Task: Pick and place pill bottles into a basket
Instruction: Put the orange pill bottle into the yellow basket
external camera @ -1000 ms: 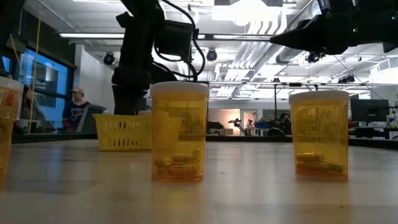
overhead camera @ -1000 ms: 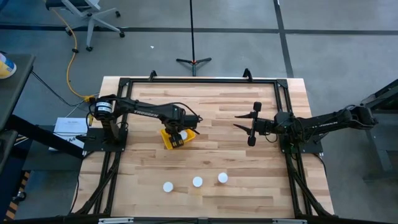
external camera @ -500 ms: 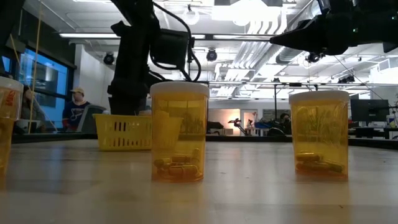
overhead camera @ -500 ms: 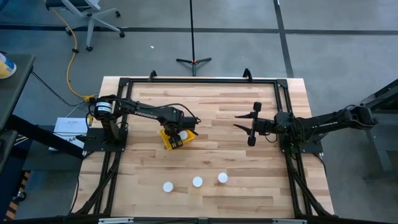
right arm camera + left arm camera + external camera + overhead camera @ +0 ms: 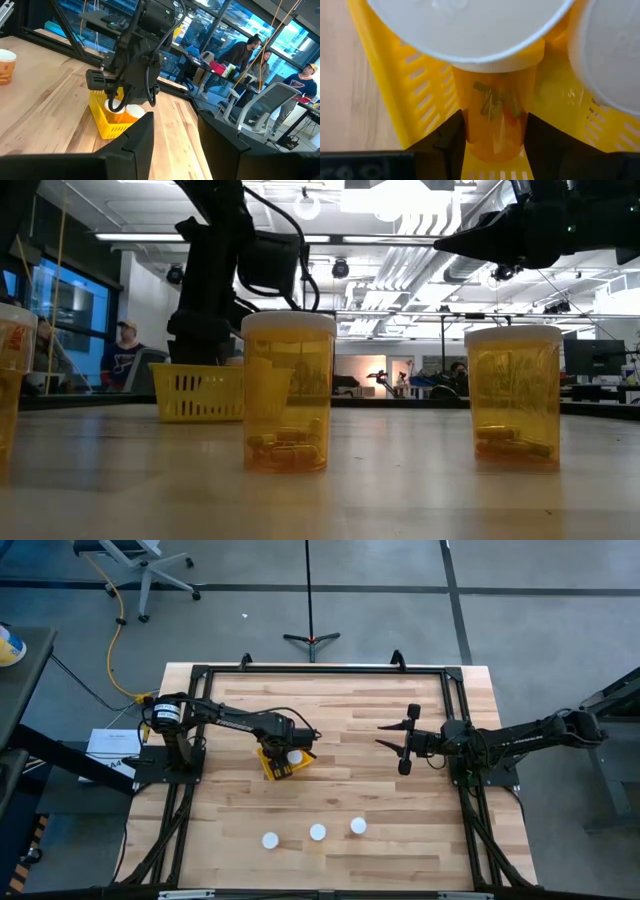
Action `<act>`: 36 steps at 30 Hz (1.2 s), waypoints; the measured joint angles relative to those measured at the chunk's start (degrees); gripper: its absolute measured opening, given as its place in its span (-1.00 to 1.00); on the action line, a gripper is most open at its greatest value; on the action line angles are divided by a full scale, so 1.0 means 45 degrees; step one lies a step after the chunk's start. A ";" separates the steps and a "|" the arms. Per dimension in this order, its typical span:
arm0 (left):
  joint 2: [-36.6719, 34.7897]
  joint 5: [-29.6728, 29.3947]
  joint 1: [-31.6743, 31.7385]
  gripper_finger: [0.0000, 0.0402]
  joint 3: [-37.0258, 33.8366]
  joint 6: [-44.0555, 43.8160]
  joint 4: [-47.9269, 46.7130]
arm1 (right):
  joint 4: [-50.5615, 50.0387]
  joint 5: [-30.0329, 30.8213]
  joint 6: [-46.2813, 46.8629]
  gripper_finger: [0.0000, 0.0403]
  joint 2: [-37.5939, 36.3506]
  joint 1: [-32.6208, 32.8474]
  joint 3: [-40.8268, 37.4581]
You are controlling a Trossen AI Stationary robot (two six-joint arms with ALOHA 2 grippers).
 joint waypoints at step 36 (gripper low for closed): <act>-0.1817 -0.0646 -0.0134 0.05 0.3021 -0.0350 -0.4648 | -0.0060 0.0000 0.0013 -0.29 -0.0001 0.0000 0.0000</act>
